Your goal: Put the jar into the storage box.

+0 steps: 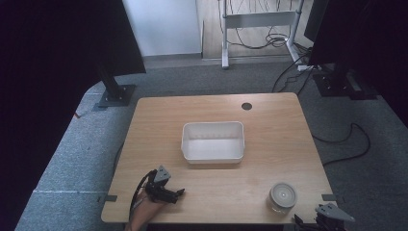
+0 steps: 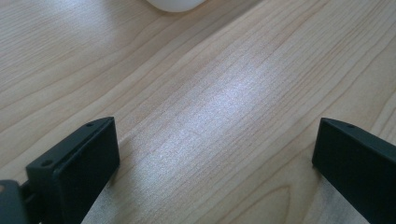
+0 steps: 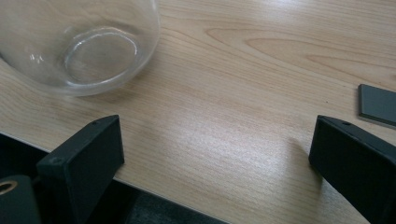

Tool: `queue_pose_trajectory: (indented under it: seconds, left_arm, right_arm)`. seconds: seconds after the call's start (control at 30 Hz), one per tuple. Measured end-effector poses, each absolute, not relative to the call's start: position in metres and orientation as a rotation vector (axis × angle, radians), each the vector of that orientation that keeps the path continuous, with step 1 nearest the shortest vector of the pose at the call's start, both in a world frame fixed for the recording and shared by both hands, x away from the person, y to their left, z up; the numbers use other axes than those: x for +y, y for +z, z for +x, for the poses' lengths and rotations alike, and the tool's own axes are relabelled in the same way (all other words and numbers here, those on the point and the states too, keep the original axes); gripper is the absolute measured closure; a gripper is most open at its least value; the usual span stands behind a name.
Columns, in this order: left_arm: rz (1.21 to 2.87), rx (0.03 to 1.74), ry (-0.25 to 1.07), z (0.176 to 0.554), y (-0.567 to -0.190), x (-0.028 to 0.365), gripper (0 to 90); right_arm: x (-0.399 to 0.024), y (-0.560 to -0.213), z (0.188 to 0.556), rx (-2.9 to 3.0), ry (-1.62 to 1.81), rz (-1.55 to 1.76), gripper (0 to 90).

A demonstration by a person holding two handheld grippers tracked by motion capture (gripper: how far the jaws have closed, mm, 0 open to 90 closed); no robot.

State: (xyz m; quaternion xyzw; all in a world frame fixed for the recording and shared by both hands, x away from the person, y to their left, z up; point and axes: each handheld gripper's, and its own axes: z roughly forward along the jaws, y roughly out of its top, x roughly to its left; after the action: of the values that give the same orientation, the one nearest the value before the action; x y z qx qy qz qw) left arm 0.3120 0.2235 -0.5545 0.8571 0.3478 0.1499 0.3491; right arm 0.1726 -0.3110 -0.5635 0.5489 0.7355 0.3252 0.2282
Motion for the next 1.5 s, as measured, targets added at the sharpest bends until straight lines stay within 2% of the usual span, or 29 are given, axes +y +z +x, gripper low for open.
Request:
queue_pose_trajectory:
  seconds: [0.93,1.5]
  left_arm:
    - [2.221,0.902,0.389,0.312,-0.554,0.223,0.3]
    - [2.221,0.901,0.388,0.312,-0.554,0.223,0.3]
  right_arm:
    - [-0.309,-0.56,0.171,2.038,0.868,1.529,1.9]
    - [-0.299,-0.541,0.166,2.116,0.955,1.431,1.1]
